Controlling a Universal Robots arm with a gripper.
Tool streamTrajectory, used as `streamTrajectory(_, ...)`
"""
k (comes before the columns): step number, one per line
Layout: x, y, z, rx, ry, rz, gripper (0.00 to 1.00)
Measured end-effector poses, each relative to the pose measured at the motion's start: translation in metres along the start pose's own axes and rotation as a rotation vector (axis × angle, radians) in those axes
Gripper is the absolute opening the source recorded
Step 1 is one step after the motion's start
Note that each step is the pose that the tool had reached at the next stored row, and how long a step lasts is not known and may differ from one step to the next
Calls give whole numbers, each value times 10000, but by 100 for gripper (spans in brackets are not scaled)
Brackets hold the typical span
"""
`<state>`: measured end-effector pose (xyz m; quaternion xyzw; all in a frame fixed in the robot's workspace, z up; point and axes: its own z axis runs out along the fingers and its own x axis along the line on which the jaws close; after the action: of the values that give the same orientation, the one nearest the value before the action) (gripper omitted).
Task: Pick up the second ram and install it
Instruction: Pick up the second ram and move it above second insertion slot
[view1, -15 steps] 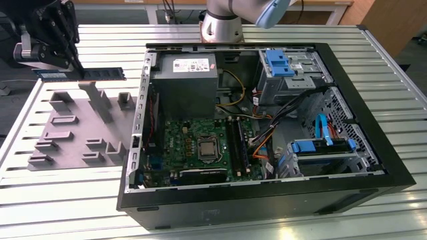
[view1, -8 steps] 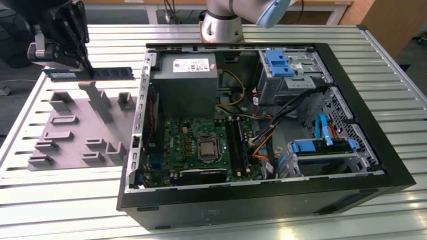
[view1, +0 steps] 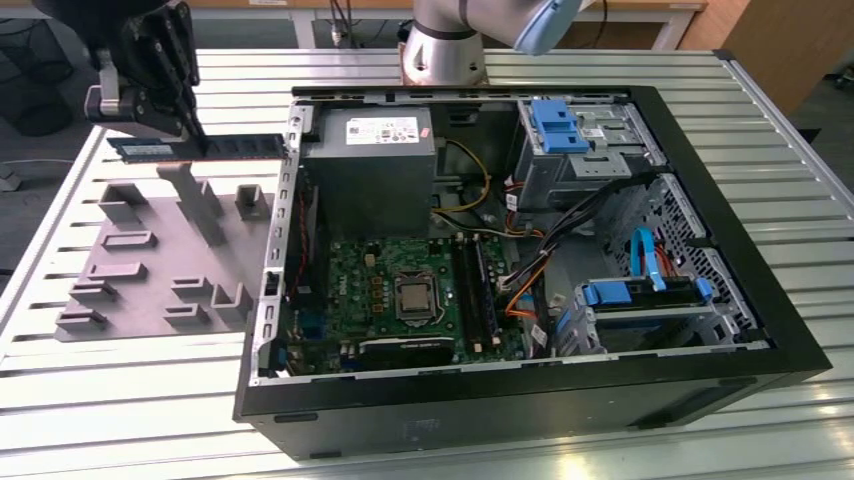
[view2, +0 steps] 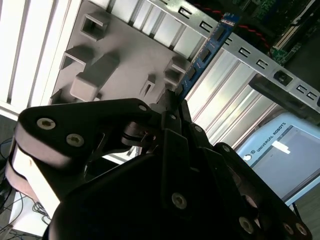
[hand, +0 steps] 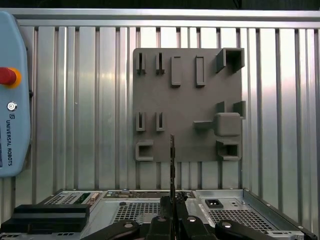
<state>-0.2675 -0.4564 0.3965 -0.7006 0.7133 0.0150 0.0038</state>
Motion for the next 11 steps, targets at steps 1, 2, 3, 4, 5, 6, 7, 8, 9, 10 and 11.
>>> streamTrajectory(1,0,-16,0,0,0,0,14)
streamTrajectory(2,-1,-32,-1,-1,1,0,14)
streamTrajectory(3,-1,-46,-1,0,1,1,14)
streamTrajectory(4,-1,-62,-1,-1,0,1,14)
streamTrajectory(5,-1,-76,-1,-1,1,1,14)
streamTrajectory(6,-2,-90,-2,0,1,0,14)
streamTrajectory(7,-2,-102,-2,0,0,0,14)
streamTrajectory(8,-2,-114,-2,-1,0,0,14)
streamTrajectory(9,-2,-127,-2,0,1,0,14)
streamTrajectory(10,-3,-143,-2,0,0,1,14)
streamTrajectory(11,-3,-157,-3,0,0,0,14)
